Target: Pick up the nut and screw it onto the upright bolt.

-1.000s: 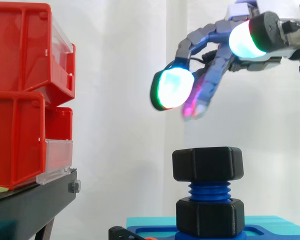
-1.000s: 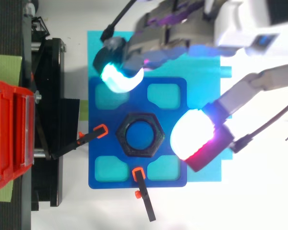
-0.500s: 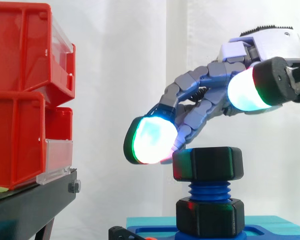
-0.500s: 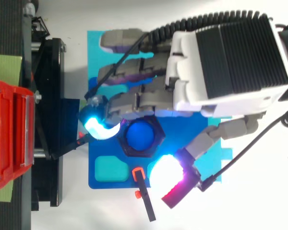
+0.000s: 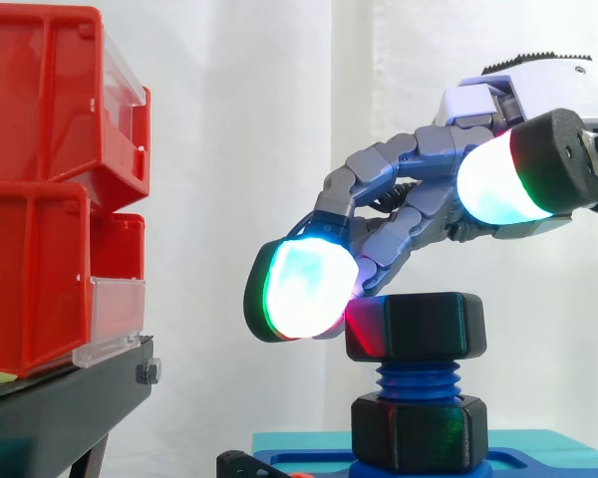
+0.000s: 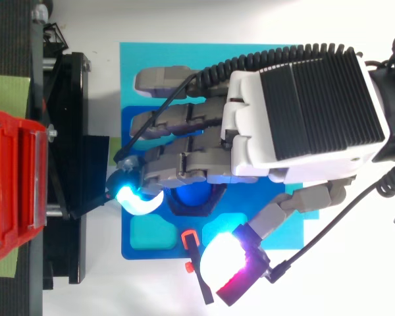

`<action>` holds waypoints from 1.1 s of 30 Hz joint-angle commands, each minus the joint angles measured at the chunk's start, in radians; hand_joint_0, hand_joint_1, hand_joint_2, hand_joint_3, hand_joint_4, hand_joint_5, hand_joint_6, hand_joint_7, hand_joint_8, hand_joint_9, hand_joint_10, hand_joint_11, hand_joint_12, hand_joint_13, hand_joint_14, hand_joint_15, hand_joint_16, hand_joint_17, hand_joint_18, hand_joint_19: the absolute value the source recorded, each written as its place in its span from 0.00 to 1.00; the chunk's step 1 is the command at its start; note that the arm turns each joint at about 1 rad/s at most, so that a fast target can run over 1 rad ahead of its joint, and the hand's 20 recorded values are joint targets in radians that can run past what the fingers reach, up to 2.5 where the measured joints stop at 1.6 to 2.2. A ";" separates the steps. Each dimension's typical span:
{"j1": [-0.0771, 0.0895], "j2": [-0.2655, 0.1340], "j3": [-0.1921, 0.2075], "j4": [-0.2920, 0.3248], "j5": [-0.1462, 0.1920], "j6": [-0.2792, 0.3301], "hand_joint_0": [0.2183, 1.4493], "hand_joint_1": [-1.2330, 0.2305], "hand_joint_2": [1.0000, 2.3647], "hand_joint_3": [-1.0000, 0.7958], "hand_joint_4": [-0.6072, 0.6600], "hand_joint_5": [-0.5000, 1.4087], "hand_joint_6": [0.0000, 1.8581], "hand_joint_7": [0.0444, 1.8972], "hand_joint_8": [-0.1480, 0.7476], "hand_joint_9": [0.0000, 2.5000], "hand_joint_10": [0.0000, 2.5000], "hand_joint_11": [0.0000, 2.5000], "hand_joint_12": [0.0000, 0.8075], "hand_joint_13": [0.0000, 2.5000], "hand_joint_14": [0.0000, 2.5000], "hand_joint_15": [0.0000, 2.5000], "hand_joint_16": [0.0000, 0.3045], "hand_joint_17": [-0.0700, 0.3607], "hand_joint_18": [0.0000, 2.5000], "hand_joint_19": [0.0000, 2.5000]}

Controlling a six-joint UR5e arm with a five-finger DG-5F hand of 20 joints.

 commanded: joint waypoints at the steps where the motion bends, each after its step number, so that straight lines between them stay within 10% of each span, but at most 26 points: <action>1: 0.001 -0.001 0.000 0.000 0.001 0.001 0.22 0.61 0.00 0.28 0.60 0.21 0.27 0.41 0.44 0.31 0.00 0.00 0.39 0.20 0.00 0.01 0.10 0.33 0.03 0.00; 15: -0.013 0.001 0.000 0.000 -0.005 -0.001 0.25 0.60 0.00 0.28 0.58 0.24 0.27 0.55 0.46 0.50 0.00 0.12 0.36 0.37 0.00 0.05 0.07 0.27 0.18 0.00; 33: -0.103 0.003 0.000 -0.095 -0.073 -0.061 0.27 0.58 0.00 0.28 0.55 0.30 0.27 0.63 0.39 0.69 0.01 0.19 0.33 0.50 0.00 0.10 0.05 0.24 0.28 0.02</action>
